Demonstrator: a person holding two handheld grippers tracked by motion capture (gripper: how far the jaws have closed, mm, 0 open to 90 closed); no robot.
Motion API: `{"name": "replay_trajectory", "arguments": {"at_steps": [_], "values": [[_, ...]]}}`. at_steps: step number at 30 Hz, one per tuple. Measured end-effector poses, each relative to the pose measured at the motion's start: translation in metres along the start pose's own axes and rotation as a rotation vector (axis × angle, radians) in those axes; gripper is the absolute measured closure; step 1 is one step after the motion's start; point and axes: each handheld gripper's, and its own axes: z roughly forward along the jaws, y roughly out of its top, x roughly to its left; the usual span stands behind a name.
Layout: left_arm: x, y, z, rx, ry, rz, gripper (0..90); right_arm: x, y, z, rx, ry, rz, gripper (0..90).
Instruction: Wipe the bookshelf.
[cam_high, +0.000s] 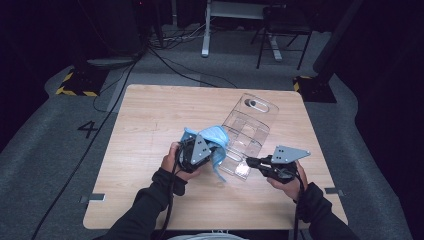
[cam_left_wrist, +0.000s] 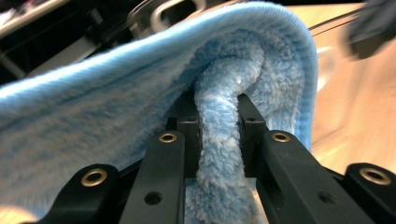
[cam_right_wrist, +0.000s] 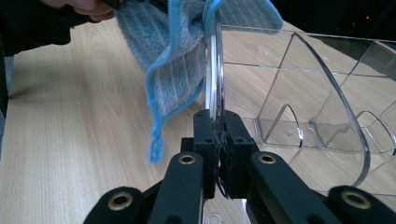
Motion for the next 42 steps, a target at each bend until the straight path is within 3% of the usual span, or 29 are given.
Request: {"name": "replay_trajectory", "arguments": {"at_steps": [4,7,8,12,20,24,26,35,39,42], "values": [[-0.027,0.011,0.011,-0.012,-0.059,0.06,77.1,0.001,0.0,0.0,0.001,-0.001,0.003,86.7],[-0.039,0.011,0.023,0.006,-0.107,0.086,77.1,0.001,0.0,0.0,0.001,-0.003,0.002,86.7],[-0.042,0.008,0.028,0.012,-0.12,0.075,77.1,0.001,0.0,0.0,-0.001,-0.001,0.004,86.7],[-0.047,0.002,0.04,0.014,-0.15,0.059,77.1,0.0,0.0,0.001,-0.003,-0.001,0.004,86.8],[-0.048,-0.007,0.045,0.007,-0.194,0.044,77.1,0.0,0.0,0.0,-0.001,-0.002,0.009,86.8],[-0.055,-0.016,0.056,0.076,-0.207,0.074,77.1,0.0,0.0,0.0,-0.001,0.0,0.005,86.8],[-0.054,-0.019,0.06,0.08,-0.235,0.044,77.0,0.0,0.0,0.0,-0.001,0.0,0.005,86.8],[-0.047,-0.03,0.065,0.156,-0.247,0.05,77.0,0.0,0.0,0.0,0.0,0.002,0.005,86.8],[-0.035,-0.039,0.065,0.197,-0.249,0.036,76.6,0.0,0.0,0.0,0.001,0.001,0.003,86.8],[-0.024,-0.043,0.061,0.219,-0.226,0.027,76.1,0.0,0.0,0.0,0.004,0.0,0.005,86.7]]}}
